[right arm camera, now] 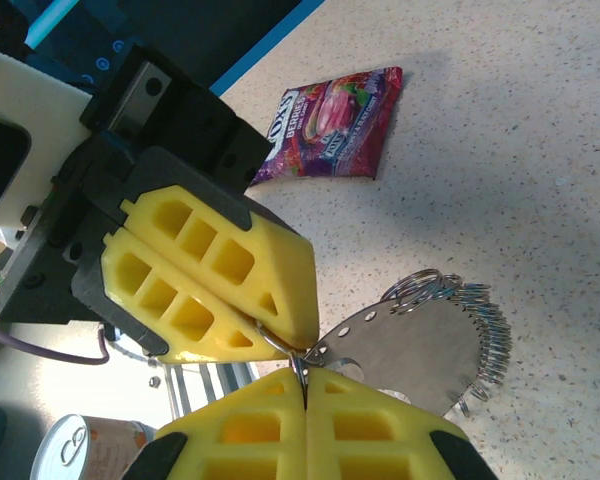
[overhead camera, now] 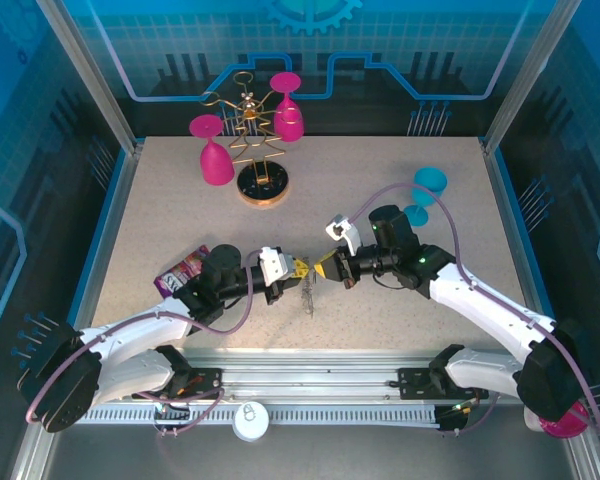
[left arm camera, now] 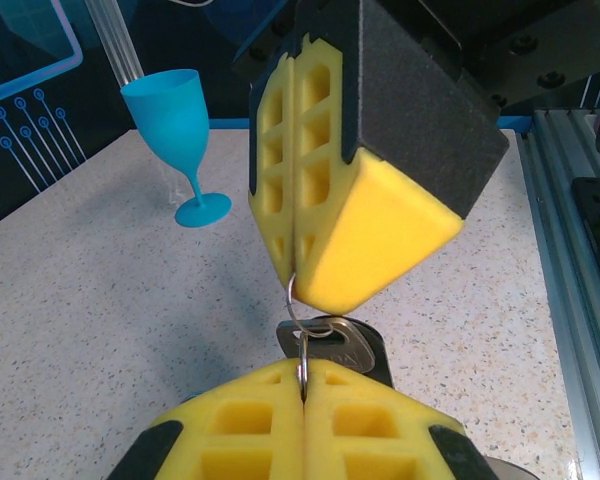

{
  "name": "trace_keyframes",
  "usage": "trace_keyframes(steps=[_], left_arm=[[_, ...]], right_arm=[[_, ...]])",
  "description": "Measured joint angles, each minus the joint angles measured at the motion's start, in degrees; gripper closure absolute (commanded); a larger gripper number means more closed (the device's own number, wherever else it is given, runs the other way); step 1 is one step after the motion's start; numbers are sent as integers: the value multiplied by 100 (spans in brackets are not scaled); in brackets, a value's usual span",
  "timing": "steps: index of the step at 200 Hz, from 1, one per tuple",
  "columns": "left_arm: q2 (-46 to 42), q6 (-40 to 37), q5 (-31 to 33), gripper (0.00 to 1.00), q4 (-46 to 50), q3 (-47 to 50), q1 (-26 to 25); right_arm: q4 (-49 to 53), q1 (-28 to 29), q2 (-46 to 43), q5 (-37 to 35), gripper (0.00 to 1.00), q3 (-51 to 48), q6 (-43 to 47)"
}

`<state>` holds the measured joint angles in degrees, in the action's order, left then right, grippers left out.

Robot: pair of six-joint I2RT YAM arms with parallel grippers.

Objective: Put the keys on the keyring

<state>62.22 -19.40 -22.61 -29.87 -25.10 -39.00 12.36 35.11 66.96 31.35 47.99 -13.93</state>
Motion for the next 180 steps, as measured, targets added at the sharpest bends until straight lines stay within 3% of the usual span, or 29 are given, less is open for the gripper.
trace_keyframes(steps=[180], left_arm=[[105,662,271,100,103,-177,-24]], right_arm=[[22,90,-39,-704,100,11,-125]])
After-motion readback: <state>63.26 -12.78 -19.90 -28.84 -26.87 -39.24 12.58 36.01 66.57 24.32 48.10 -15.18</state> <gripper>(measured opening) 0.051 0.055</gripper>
